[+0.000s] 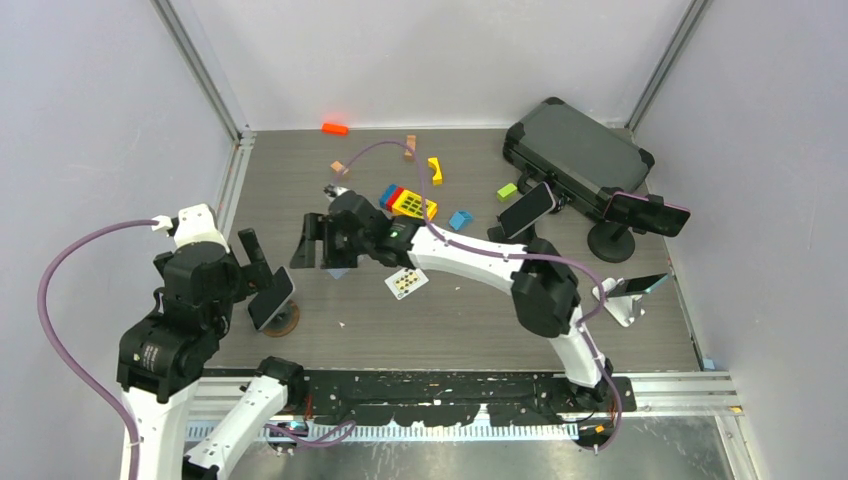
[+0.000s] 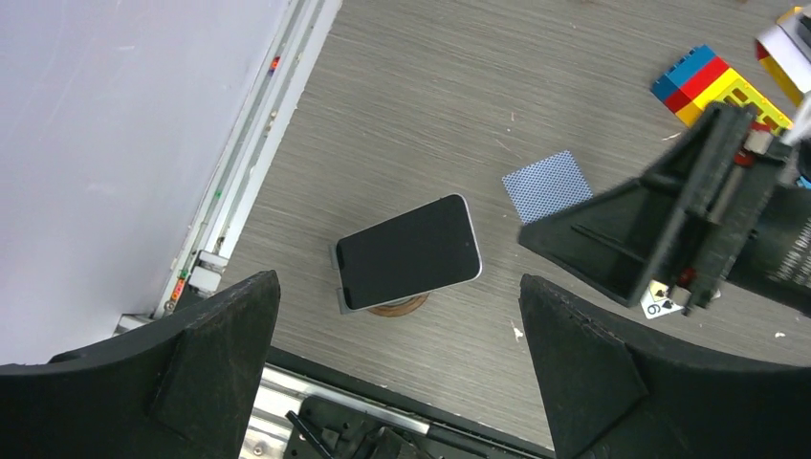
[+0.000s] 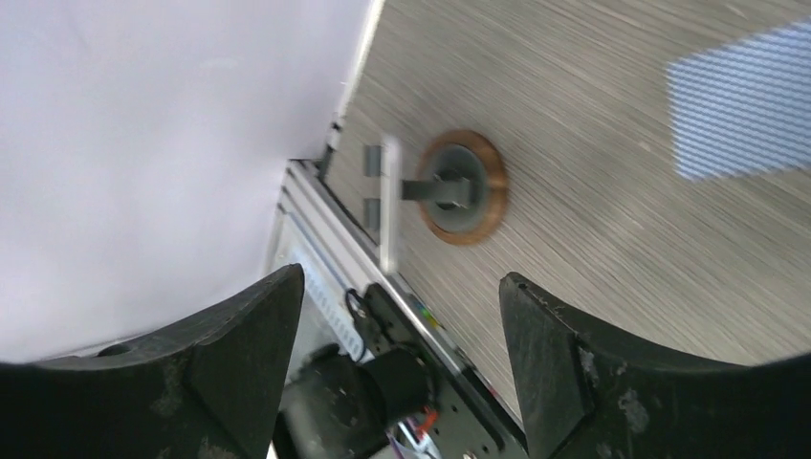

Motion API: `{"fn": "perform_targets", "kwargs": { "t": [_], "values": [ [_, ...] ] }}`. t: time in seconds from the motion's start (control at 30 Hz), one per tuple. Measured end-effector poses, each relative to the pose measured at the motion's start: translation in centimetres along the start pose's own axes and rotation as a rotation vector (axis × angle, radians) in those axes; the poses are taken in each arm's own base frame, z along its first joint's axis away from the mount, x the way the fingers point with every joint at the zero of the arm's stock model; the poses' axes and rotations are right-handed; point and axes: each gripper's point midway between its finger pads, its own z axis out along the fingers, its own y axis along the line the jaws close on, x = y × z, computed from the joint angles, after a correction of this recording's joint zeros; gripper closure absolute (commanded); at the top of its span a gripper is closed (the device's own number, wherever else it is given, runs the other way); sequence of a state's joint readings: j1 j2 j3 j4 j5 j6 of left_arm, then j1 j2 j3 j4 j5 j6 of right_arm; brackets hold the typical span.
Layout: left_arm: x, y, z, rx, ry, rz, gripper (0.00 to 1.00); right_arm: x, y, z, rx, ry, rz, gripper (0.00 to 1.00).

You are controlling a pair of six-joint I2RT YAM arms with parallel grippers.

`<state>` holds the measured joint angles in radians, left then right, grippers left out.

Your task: Remove the phone from the phone stand

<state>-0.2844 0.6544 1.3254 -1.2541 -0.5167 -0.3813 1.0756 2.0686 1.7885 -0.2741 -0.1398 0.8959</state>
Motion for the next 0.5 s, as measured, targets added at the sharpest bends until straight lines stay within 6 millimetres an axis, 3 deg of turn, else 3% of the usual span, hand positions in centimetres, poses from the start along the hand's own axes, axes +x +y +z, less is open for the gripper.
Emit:
{"fn": "perform_targets", "kwargs": {
  "t": [0.13, 0.2, 0.5],
  "values": [
    [-0.1, 0.2, 0.0, -0.006, -0.008, 0.019, 0.00, -0.2, 2.8, 2.4, -0.100, 0.005, -0.003, 0.28],
    [-0.2, 0.2, 0.0, -0.007, -0.011, 0.029, 0.00, -0.1, 3.3, 3.4, -0.122, 0.010, 0.002, 0.31],
    [-0.3, 0.4, -0.1, -0.014, -0.018, 0.037, 0.00, 0.9, 1.8, 5.5, -0.068, 0.026, 0.014, 0.35]
  ]
}}
